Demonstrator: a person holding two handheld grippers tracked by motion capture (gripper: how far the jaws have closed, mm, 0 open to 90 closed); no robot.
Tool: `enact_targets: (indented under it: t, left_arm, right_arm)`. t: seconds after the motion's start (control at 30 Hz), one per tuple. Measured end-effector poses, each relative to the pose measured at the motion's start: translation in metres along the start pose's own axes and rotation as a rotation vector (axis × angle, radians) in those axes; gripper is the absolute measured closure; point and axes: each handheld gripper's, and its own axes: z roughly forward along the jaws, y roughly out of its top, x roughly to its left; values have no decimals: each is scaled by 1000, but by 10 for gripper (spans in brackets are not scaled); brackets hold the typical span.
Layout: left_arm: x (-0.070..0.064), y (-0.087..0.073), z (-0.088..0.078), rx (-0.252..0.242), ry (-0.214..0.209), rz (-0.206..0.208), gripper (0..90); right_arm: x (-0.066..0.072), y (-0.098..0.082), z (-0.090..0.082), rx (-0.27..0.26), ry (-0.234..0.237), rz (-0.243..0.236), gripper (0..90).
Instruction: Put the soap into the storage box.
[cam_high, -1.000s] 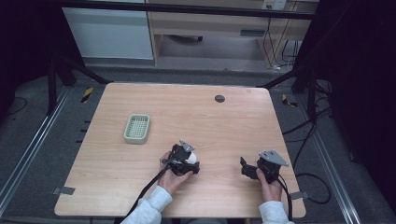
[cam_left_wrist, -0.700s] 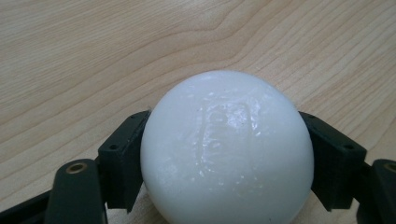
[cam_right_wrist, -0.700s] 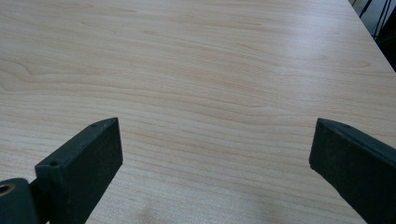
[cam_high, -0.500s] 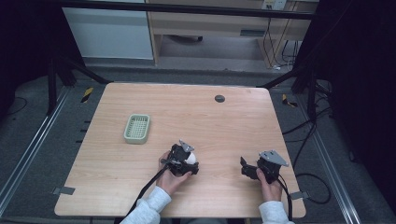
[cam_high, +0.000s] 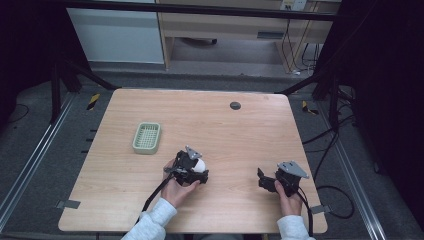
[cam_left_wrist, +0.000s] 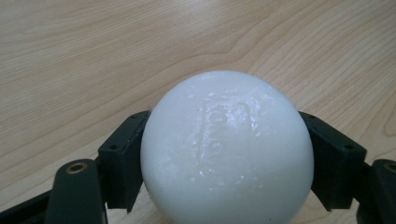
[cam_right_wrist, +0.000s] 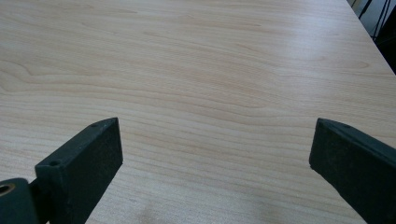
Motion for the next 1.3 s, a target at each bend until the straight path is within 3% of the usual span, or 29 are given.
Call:
enact_targets:
  t: [0.27,0.6,0.9,1.3]
  left_arm:
    - [10,3,-14,-22,3,-10,243]
    - [27,12,-40,-67,35,-28,243]
    - [40,19,-53,-90,55,-42,243]
    - [73,29,-68,-112,94,-89,243]
  right_arm:
    - [0,0,0,-2,-2,-2,30]
    - [0,0,0,-3,-3,-2,30]
    - [-1,0,0,-1,-7,-1,30]
    - [-2,0,-1,-15,0,13,30]
